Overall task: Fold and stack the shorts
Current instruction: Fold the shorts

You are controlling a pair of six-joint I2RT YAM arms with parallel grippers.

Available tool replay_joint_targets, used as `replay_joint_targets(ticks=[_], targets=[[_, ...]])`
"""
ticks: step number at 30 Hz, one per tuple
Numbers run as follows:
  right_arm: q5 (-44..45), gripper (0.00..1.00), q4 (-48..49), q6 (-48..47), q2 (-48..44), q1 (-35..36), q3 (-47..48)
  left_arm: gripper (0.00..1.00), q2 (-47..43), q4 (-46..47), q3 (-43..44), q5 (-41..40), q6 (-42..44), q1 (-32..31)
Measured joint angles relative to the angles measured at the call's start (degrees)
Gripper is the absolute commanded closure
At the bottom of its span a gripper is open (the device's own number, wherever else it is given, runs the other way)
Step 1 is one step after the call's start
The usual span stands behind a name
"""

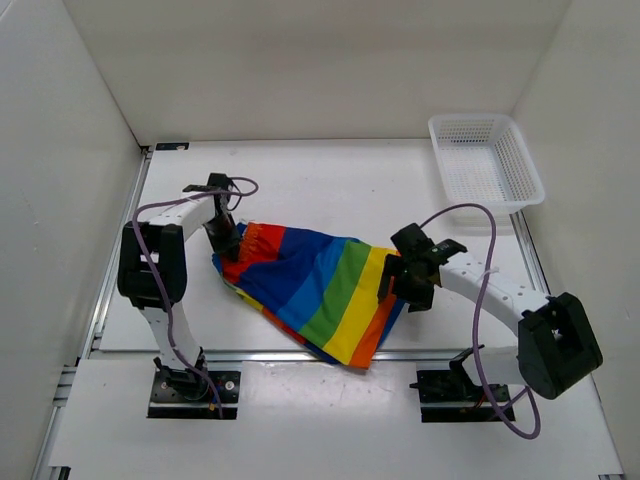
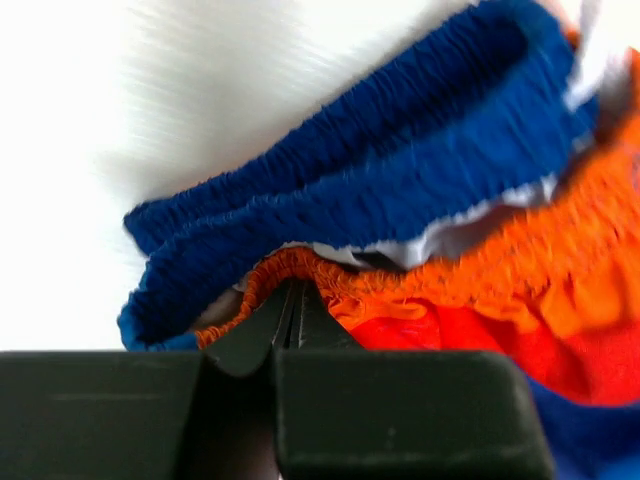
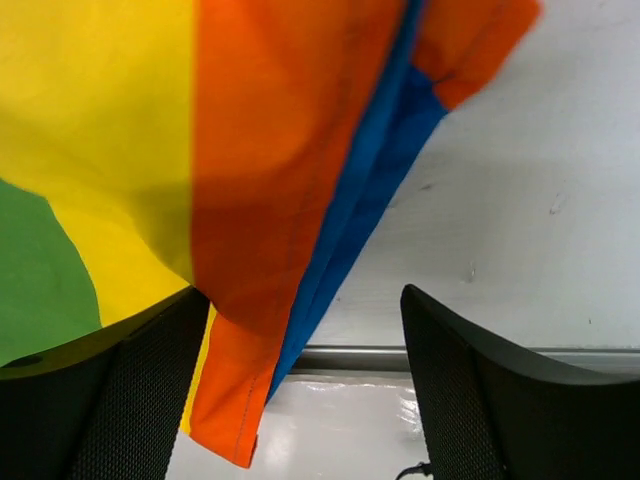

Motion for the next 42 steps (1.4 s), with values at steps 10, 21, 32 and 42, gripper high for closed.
replay_joint_targets(ticks=[10,21,32,42], targets=[[-7.5,0.57,11.0,-2.9,8.0,-4.6,-1.0,0.9,0.7,1.7,-2.3,1.7,-0.1,3.1],[-2.6,0.73,9.7,-8.8,35.1,-8.3,28.1,0.9,-2.1,2.9,-6.6,3.1,-2.7,8.3],[3.6,0.17,5.1,-14.4,37.7,-10.9,53.2,0.0,-10.6,-0.5,-0.8,2.2,-1.8,12.4],[4.4,0.16,4.5,-14.9,19.8,-9.2,39.9,0.0,-16.7,3.7,-12.3,10.9,-0.8,22.4]])
